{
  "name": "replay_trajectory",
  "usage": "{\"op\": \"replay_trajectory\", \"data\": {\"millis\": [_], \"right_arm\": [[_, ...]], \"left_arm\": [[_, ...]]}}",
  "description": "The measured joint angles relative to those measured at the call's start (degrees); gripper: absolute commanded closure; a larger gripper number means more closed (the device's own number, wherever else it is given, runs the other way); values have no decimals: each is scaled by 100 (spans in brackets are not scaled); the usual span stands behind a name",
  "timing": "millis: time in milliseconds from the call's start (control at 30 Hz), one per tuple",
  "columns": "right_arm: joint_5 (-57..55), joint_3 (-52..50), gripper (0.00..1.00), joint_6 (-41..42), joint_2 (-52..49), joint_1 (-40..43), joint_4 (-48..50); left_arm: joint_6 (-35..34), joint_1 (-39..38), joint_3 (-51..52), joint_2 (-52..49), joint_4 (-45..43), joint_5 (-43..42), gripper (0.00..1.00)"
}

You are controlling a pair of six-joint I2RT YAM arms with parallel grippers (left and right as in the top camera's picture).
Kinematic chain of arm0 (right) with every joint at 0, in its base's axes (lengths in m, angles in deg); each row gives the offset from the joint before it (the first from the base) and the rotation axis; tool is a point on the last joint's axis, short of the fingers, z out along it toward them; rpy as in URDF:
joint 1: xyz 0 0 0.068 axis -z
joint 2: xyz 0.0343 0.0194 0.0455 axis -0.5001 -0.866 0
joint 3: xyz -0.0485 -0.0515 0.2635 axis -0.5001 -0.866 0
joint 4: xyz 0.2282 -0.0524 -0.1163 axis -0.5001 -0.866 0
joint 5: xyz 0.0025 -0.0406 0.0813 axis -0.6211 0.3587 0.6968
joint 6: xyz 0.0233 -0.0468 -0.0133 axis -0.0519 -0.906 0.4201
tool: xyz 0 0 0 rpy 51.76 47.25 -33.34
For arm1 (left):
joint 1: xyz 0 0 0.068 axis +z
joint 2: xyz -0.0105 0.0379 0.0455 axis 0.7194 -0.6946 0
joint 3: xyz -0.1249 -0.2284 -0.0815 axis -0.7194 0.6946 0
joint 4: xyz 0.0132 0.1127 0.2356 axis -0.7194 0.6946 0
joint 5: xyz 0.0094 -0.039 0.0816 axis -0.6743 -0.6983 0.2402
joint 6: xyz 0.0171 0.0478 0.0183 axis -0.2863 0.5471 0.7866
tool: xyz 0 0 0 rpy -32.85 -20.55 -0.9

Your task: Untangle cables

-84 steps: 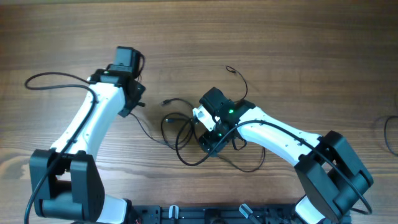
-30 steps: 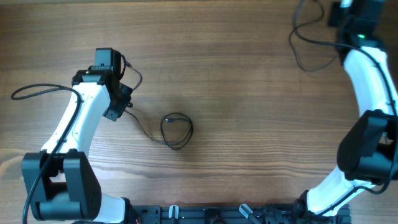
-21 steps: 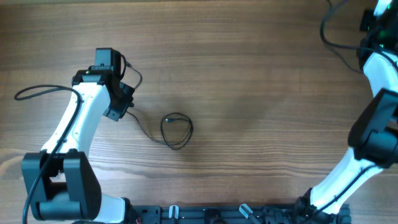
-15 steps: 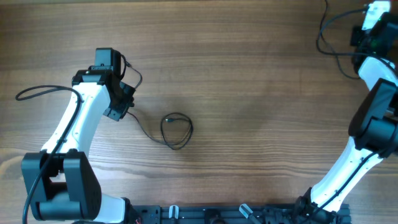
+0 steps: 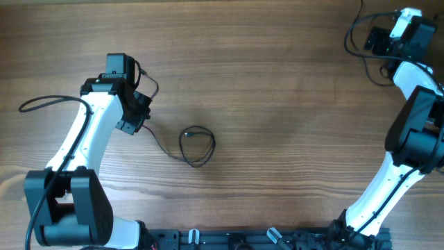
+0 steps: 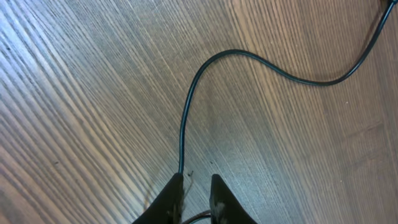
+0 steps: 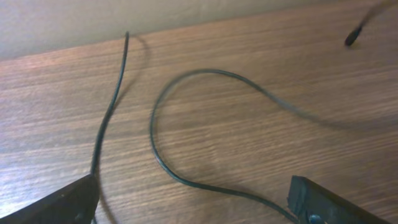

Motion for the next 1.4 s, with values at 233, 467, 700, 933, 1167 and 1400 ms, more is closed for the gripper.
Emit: {"op": "replay_trajectory", "data": {"millis": [233,467,700,933,1167,1400], "right_arm": [[813,0,0,-37,0,-15,-66],[573,2,0,-1311,-181,-195,-249],[197,0,0,-2492,-466,-313,35],[157,109,0,-2973,-605,-273,142],[922,240,0,-2590,-688,138,-278],[1543,404,57,-2295,-813,365,-772]], "left_arm": [[0,0,0,0,-186,0,82],[0,0,0,0,-225,0,81],[0,0,0,0,-227,0,80],[0,0,0,0,-227,0,80],[0,0,0,0,-227,-72,80],[0,0,0,0,-225,-177,80]]}}
